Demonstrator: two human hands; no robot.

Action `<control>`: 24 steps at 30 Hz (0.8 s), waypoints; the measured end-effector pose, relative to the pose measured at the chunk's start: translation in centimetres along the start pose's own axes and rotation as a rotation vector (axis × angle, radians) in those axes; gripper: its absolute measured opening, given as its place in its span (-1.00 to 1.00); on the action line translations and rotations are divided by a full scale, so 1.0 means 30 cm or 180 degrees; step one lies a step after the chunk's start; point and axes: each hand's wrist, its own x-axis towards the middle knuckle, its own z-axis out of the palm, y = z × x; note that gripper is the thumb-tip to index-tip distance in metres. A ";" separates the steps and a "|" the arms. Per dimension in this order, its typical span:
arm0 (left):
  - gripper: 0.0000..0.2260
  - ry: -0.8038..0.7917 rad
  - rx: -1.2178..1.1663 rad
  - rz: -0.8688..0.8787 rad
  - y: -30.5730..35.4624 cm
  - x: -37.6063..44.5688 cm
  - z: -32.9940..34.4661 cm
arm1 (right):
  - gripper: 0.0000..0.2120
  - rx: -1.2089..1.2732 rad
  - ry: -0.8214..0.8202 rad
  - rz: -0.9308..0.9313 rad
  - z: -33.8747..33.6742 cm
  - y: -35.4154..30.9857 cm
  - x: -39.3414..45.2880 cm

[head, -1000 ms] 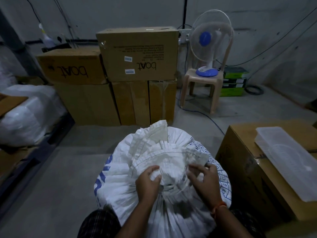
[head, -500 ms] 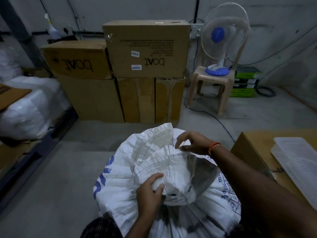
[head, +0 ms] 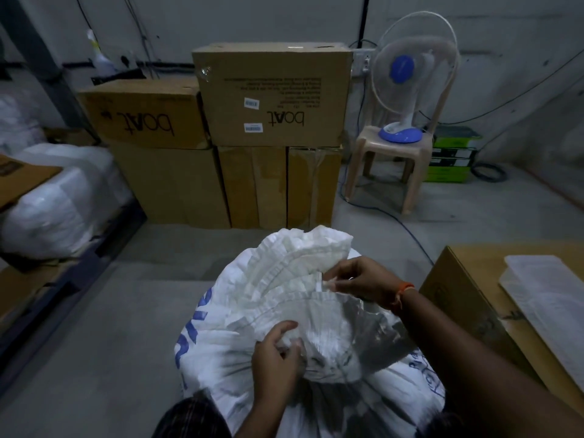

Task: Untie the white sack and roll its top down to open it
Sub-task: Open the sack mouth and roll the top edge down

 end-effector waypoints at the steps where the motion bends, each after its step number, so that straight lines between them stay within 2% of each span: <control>1: -0.74 0.0070 -0.0086 -0.0040 0.015 -0.018 -0.010 | -0.85 -0.0042 0.0150 -0.0004 0.015 -0.011 -0.027; 6: -0.87 0.0466 -0.0322 -0.0170 0.100 -0.121 -0.083 | -0.86 -0.0283 0.0737 0.0102 0.097 -0.031 -0.120; 9: -0.85 0.0474 -0.0459 -0.0078 0.143 -0.172 -0.121 | -0.82 -0.0306 0.0892 0.0114 0.127 -0.041 -0.163; 12: -0.73 0.0348 -0.0619 -0.0036 0.179 -0.216 -0.135 | -0.83 -0.0167 0.0853 -0.0023 0.133 -0.065 -0.207; 15: -0.52 -0.0037 -0.0808 -0.0242 0.200 -0.256 -0.144 | -0.82 0.0070 0.0762 0.0050 0.124 -0.094 -0.230; 18: -0.43 -0.0270 -0.0732 -0.0384 0.206 -0.273 -0.144 | -0.82 0.0091 0.0664 0.0128 0.115 -0.107 -0.242; 21: -0.49 -0.0453 -0.0443 -0.0283 0.191 -0.270 -0.134 | -0.81 0.0060 0.0545 0.0126 0.116 -0.109 -0.253; 24: -0.64 -0.0268 -0.0095 0.0083 0.190 -0.277 -0.127 | -0.82 0.0026 0.0505 0.0063 0.121 -0.103 -0.261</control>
